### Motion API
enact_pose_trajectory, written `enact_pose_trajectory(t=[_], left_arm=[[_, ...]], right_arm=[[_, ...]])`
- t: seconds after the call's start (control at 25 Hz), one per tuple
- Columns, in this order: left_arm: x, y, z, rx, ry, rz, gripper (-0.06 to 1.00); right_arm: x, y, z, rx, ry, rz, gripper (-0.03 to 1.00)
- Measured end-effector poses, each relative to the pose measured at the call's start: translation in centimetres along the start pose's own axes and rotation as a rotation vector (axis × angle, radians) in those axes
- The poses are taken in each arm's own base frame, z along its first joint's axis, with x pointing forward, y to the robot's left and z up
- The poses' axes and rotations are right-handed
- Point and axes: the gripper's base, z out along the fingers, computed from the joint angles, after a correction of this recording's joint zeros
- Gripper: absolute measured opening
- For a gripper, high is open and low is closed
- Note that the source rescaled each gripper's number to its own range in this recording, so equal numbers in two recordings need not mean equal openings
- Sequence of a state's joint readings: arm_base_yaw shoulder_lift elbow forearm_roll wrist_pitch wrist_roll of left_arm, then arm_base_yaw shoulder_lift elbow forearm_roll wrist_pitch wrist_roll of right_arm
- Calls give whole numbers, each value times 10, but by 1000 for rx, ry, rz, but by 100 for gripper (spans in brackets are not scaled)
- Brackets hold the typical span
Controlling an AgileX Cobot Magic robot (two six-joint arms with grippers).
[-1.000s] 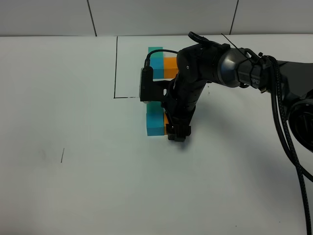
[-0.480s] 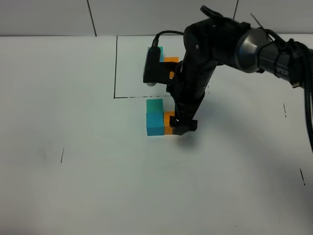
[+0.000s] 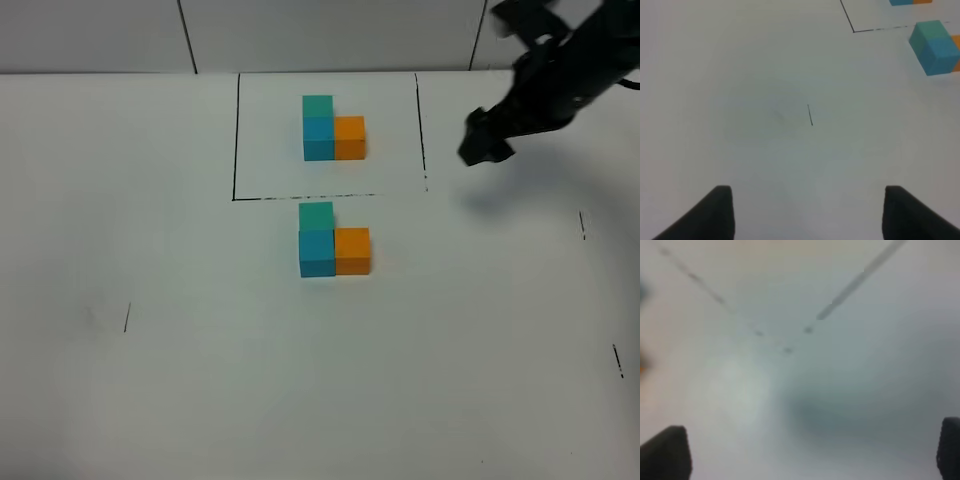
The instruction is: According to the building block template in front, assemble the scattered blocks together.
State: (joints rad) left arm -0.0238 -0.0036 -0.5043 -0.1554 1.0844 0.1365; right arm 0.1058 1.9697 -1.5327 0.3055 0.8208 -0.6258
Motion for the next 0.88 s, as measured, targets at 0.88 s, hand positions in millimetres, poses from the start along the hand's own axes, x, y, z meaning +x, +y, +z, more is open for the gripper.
enact_pose_trajectory(t=[0.88], left_arm=[[0,0,0,0,0,0,36]], right_arm=[[182,78,-189,331,-153,368,100]])
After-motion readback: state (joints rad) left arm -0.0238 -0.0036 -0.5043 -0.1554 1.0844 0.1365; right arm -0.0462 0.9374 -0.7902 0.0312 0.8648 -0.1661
